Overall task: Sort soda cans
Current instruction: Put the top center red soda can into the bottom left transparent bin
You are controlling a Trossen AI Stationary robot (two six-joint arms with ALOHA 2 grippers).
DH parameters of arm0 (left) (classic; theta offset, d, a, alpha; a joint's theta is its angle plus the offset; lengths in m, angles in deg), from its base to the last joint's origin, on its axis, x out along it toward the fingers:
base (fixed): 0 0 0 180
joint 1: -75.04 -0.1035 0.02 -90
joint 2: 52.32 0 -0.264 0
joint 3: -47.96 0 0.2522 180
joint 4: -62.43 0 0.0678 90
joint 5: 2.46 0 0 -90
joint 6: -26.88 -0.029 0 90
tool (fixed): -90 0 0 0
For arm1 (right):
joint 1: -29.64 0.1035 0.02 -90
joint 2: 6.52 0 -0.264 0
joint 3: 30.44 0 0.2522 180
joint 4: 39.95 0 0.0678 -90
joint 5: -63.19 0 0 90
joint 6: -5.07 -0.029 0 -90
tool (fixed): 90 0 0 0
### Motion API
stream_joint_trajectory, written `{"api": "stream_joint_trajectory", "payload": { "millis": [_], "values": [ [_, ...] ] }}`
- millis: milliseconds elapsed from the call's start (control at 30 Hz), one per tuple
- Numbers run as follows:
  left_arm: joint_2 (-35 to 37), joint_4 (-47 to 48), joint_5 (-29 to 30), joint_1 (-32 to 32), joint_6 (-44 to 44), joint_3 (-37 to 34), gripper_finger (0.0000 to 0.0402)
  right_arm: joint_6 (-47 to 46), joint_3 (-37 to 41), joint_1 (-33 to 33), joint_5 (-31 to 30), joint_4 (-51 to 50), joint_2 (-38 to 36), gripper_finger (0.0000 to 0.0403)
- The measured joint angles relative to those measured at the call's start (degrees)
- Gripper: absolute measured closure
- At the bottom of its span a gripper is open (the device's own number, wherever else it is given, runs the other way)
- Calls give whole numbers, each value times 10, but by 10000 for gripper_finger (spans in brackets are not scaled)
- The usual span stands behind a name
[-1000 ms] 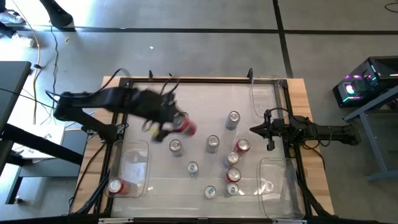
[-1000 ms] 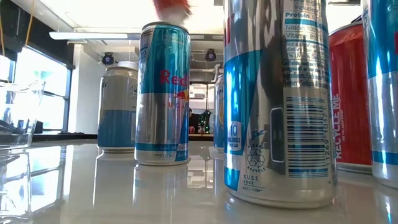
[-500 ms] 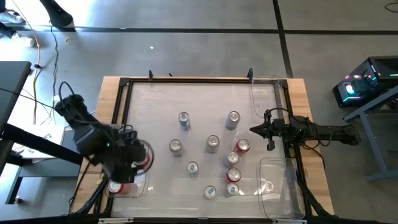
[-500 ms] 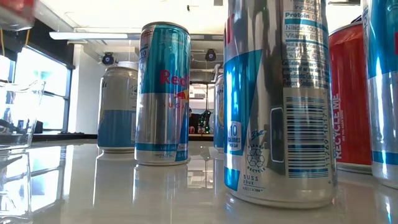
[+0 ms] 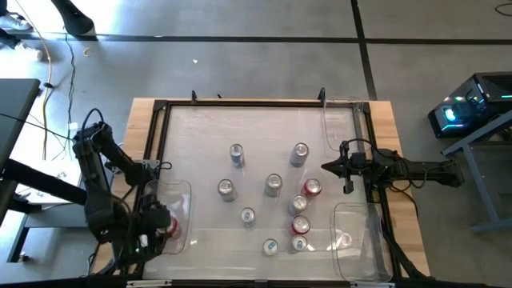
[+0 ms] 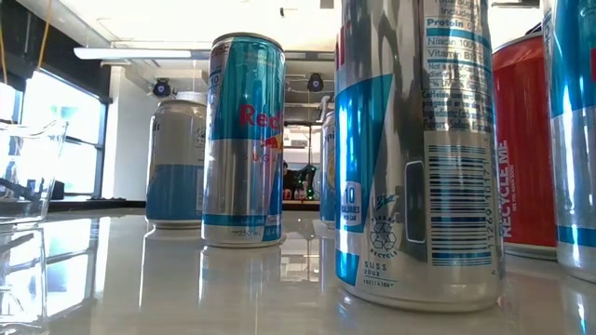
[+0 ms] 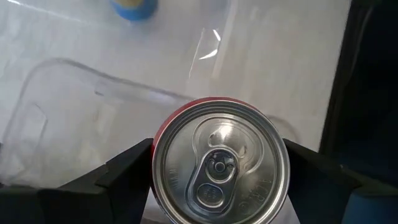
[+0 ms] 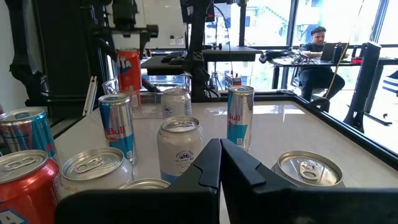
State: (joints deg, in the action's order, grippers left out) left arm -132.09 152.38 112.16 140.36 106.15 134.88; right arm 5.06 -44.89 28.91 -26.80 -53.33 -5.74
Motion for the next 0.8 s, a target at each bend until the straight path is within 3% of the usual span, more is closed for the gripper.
{"api": "stream_joint_trajectory", "payload": {
  "millis": [133, 400, 633, 800],
  "values": [
    [0, -31, 12, 26, 36, -35, 108, 0, 0, 0, 0, 0, 0, 403],
    [1, -133, 28, 34, 20, -90, 108, 0, 0, 0, 0, 0, 0, 403],
    [1, -235, 27, 35, 23, -161, 104, 0, 0, 0, 0, 0, 0, 403],
    [1, -255, 12, 37, 31, -179, 93, 0, 0, 0, 0, 0, 0, 403]
  ]
}}
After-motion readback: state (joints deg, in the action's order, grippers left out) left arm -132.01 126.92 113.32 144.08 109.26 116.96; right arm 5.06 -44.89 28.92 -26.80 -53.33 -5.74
